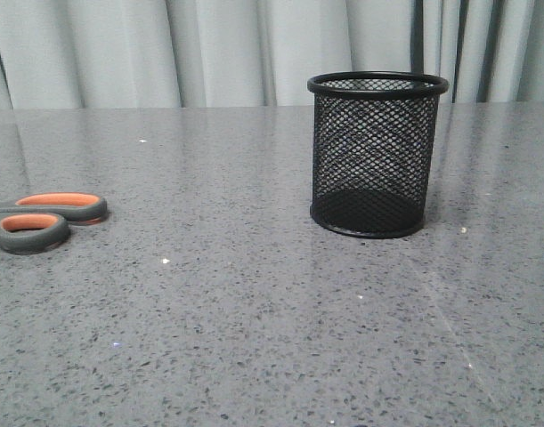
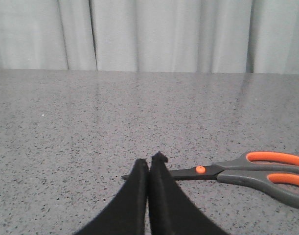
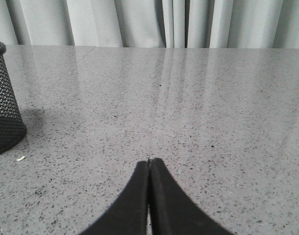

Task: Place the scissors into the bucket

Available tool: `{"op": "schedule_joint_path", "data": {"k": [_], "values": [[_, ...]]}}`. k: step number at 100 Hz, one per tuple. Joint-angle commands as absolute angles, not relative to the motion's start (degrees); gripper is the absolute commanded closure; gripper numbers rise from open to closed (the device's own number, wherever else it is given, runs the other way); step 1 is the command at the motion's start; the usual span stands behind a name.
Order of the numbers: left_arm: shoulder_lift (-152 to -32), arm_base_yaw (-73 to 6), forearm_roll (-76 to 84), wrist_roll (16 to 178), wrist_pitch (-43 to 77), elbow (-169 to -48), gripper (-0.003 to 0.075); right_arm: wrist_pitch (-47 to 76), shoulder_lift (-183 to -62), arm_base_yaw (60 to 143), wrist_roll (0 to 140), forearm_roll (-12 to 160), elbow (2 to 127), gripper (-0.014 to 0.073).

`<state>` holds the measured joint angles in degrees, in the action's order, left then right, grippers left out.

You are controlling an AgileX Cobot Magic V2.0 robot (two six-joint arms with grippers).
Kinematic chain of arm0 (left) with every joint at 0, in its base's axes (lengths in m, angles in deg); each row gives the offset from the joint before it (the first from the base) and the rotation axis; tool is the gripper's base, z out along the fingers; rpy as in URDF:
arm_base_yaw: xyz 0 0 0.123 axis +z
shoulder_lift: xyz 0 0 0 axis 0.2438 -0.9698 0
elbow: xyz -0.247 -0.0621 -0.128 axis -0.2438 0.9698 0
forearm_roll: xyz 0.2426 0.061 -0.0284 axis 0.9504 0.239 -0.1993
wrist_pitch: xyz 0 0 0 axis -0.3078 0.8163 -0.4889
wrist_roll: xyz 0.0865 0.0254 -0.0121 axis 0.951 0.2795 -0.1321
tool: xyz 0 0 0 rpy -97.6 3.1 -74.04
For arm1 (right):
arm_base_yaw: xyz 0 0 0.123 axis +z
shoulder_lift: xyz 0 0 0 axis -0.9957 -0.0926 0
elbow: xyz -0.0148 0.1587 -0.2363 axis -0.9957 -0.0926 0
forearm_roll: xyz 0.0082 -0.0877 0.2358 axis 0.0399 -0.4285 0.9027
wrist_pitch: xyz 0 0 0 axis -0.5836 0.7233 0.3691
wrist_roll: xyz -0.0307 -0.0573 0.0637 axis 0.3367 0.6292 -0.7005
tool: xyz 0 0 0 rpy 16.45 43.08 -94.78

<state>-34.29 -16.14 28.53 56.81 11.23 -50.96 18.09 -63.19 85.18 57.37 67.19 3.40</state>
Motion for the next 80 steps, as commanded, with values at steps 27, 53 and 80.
{"op": "schedule_joint_path", "data": {"k": [27, 53, 80], "values": [[-32.87, -15.96, 16.15, 56.48, 4.50, -48.65, 0.0740, 27.61, -61.88, 84.86, 57.55, 81.18, 3.12, 0.0649], [-32.87, -15.96, -3.71, 56.48, 1.26, -49.67, 0.0740, 30.77, -61.88, 84.86, 57.55, 97.96, 3.63, 0.0649], [-35.15, -15.96, -2.01, 57.32, 9.60, -59.36, 0.0740, 19.38, -64.76, 84.86, 57.55, 93.09, 11.52, 0.0645]]}}
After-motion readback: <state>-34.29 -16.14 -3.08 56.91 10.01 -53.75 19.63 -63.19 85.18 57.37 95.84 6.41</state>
